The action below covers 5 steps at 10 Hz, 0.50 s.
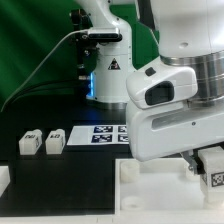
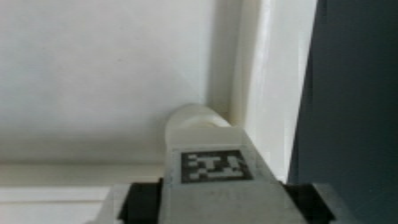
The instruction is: Assemble one leg
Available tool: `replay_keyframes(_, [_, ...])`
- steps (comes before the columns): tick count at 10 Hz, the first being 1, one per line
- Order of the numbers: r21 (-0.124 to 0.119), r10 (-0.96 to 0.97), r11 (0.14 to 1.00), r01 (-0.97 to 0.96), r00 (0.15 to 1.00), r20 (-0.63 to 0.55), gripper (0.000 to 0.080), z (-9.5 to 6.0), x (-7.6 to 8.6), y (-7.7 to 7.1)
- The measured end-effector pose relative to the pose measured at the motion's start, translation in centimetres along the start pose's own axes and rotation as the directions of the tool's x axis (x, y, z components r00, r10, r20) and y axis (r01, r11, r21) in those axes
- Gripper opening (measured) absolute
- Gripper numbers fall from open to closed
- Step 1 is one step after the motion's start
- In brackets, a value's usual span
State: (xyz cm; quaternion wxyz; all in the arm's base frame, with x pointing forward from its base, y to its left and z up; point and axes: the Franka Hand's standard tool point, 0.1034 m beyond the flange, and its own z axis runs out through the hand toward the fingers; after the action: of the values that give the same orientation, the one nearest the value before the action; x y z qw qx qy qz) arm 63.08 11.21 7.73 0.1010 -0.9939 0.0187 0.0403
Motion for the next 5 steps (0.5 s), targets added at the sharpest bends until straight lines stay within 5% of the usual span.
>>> replay_keyframes(1, [0.020, 0.209, 0.978, -0.209, 0.978, -0.023, 0.0297, 0.00, 0.16, -0.03])
replay_keyframes(2, [0.066, 0.436, 0.899, -0.434, 0.899, -0.029, 0.0297, 0.04, 0.13, 0.04])
replay_keyframes(3, [0.086, 0.594, 0.802, -0.591, 0.804, -0.010, 0.0297, 0.06, 0.12, 0.03])
replay_keyframes(5, [0.096, 0.694, 0.716, -0.691, 0.720, 0.005, 0.0297, 0.04, 0.14, 0.07])
